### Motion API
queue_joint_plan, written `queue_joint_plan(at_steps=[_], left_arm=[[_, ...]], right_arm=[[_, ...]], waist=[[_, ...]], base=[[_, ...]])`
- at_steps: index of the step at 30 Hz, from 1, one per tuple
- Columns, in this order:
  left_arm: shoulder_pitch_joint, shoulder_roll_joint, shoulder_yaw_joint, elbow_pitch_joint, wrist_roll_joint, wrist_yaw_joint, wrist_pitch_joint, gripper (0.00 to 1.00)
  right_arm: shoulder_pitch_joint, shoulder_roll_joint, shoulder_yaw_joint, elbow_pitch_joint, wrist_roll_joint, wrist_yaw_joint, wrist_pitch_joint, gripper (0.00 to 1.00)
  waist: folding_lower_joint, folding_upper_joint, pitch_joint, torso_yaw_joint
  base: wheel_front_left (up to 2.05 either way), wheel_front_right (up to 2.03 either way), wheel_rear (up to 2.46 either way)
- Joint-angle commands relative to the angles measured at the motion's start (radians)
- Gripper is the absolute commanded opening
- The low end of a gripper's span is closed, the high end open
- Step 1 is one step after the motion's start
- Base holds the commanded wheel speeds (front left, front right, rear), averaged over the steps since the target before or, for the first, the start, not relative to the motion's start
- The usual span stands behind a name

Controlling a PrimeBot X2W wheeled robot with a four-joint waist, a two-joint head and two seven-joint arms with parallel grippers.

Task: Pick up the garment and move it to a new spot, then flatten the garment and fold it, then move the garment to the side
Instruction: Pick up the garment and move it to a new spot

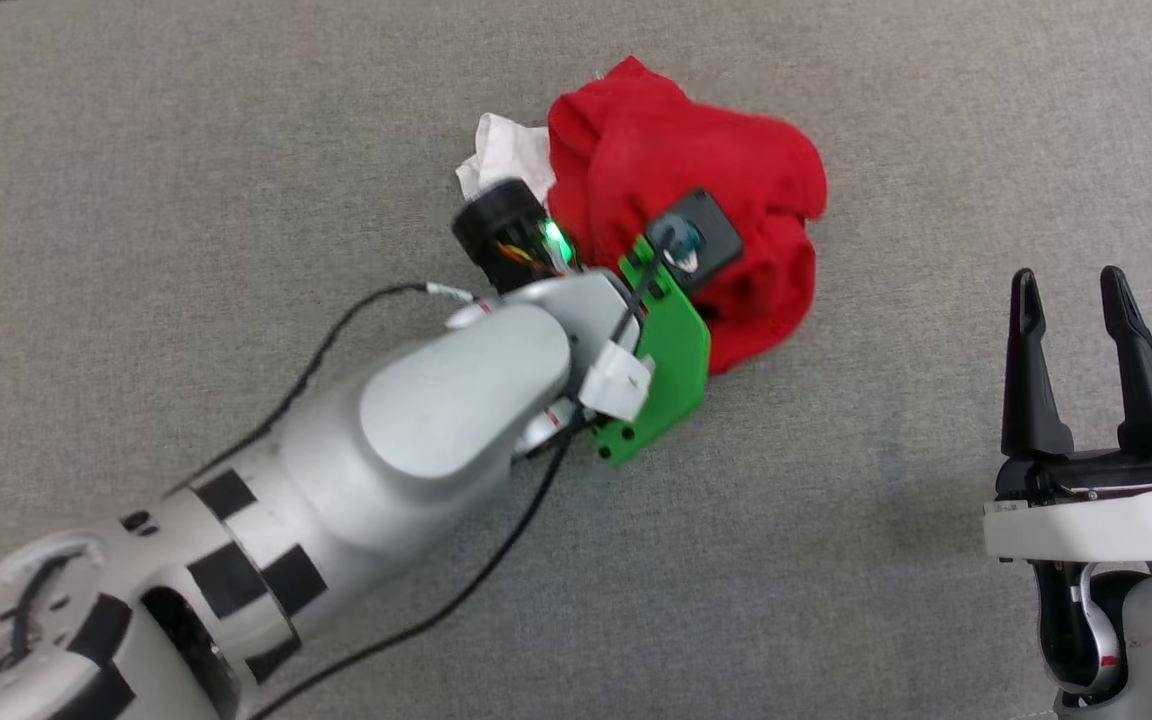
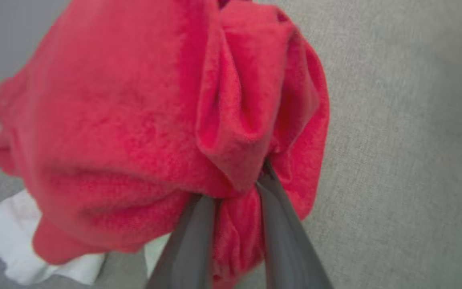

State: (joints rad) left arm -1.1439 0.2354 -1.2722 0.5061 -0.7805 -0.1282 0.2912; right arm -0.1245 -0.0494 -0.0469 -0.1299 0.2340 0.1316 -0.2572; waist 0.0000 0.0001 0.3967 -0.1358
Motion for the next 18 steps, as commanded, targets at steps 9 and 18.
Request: queue_joint_plan(at_steps=[9, 18], left_arm=[[0.145, -0.073, -0.005, 0.014, 0.028, -0.002, -0.103, 1.0], [0.212, -0.054, 0.132, -0.042, 0.02, 0.085, -0.49, 1.0]], right_arm=[[-0.005, -0.001, -0.007, 0.009, -0.008, -0.001, -0.005, 1.0], [0.075, -0.001, -0.023, 0.025, -0.031, -0.001, -0.005, 1.0]], waist=[[0.0, -0.0001, -0.016, 0.027], [0.0, -0.0001, -0.173, 0.125]], base=[[0.0, 0.0, 0.0], [0.0, 0.0, 0.0]])
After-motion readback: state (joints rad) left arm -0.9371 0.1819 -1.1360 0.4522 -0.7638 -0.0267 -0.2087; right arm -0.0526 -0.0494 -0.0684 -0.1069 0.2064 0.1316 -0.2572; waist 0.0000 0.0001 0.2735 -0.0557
